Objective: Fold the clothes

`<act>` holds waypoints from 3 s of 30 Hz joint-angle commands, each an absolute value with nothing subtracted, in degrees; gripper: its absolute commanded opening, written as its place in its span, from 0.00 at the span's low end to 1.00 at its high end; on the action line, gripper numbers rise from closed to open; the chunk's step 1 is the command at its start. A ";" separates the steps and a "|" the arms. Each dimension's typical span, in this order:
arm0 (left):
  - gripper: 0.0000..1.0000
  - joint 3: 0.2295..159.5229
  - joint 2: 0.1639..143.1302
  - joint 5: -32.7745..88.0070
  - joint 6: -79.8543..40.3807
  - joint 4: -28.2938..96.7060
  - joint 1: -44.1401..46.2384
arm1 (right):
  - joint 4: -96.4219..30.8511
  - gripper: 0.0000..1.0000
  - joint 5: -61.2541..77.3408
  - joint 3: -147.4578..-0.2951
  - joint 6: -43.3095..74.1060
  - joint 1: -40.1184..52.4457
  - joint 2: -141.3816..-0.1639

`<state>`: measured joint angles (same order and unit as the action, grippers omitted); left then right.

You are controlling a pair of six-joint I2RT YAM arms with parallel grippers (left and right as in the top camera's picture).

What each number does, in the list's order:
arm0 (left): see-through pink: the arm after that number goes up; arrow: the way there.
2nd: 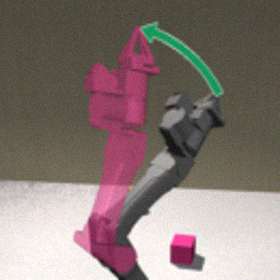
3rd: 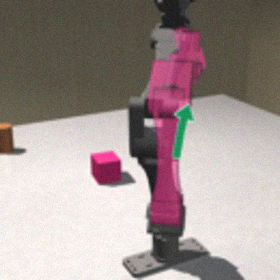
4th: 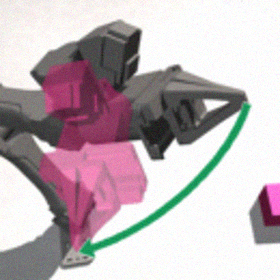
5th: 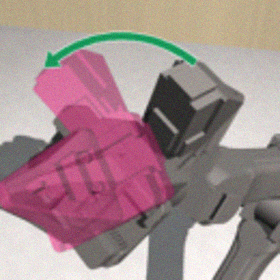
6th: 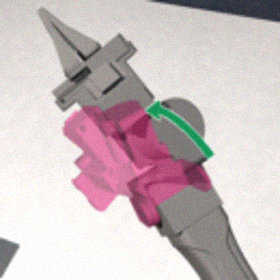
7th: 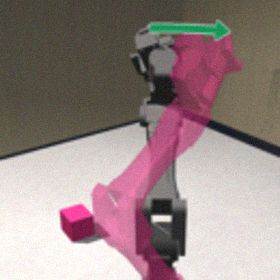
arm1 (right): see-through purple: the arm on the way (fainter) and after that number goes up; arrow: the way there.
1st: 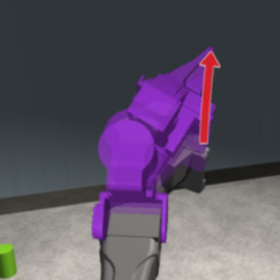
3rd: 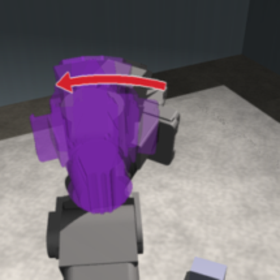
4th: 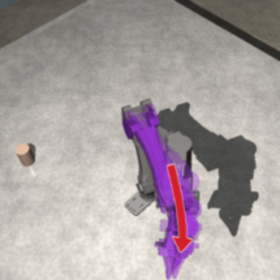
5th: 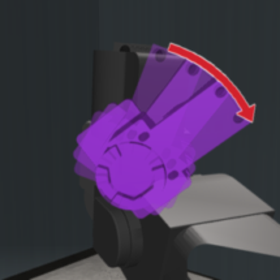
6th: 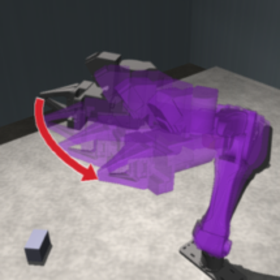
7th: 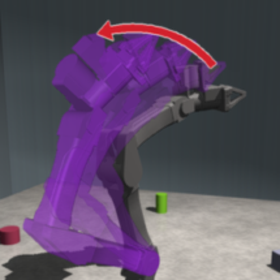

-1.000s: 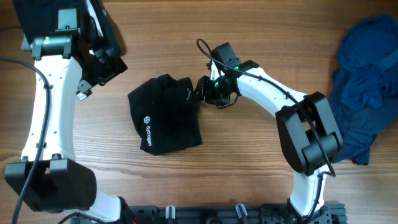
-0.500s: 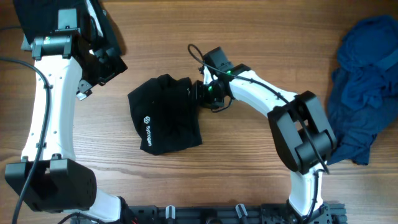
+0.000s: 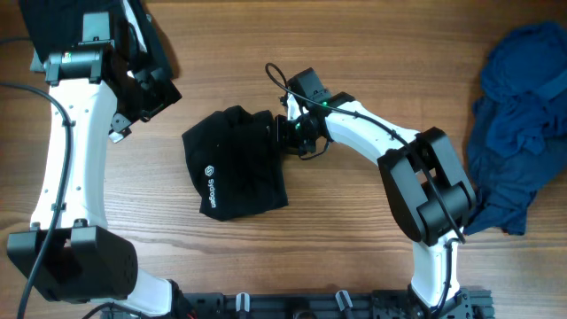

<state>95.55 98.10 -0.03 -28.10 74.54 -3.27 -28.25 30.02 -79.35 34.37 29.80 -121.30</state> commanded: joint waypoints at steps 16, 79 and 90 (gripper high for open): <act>1.00 95.57 98.37 0.60 -27.16 74.56 -2.83 | -34.13 0.04 24.80 -82.52 31.79 29.61 -122.23; 1.00 95.57 98.37 0.62 -27.16 74.61 -2.83 | -43.75 0.04 18.02 -87.53 28.49 27.11 -114.74; 1.00 95.57 98.37 0.62 -27.18 74.59 -2.83 | -39.81 0.47 19.68 -83.79 28.60 27.14 -114.91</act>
